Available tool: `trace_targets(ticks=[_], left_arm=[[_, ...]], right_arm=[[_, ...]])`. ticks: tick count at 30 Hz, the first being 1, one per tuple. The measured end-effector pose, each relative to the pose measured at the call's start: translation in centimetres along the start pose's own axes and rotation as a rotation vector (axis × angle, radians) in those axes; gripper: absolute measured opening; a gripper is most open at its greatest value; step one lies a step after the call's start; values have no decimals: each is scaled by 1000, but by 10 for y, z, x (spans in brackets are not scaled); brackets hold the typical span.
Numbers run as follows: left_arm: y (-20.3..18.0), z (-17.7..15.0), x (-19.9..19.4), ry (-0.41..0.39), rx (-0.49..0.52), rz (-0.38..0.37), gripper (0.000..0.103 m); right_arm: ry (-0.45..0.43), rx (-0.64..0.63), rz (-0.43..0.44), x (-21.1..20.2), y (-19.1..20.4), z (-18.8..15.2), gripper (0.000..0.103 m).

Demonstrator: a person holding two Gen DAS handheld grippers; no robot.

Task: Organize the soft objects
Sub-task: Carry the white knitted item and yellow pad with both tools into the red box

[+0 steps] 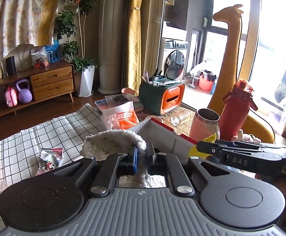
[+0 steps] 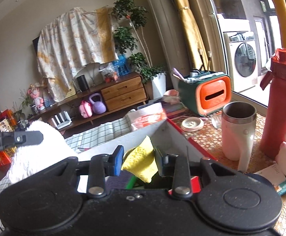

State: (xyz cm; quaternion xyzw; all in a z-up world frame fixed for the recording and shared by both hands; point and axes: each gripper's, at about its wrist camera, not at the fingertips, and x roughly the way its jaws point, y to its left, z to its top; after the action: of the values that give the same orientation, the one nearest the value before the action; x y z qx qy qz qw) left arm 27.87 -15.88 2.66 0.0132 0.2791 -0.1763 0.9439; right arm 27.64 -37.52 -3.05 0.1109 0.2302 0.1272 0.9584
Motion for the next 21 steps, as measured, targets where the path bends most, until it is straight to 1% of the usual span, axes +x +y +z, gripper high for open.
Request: trace_targets(ticks=[6, 10, 13, 17, 21], left_arm=[[-22, -7, 45, 65, 50, -5, 9], [-28, -11, 71, 113, 44, -27, 9], [-31, -14, 87, 133, 54, -44, 9], [-35, -18, 109, 160, 75, -38, 9], [-34, -24, 133, 195, 88, -12, 9]], right_arm=[[6, 17, -33, 23, -23, -1, 33], [20, 8, -56, 41, -30, -1, 33], [32, -8, -77, 54, -33, -3, 33], [47, -23, -90, 69, -36, -7, 33], [57, -54, -106, 80, -35, -15, 33]])
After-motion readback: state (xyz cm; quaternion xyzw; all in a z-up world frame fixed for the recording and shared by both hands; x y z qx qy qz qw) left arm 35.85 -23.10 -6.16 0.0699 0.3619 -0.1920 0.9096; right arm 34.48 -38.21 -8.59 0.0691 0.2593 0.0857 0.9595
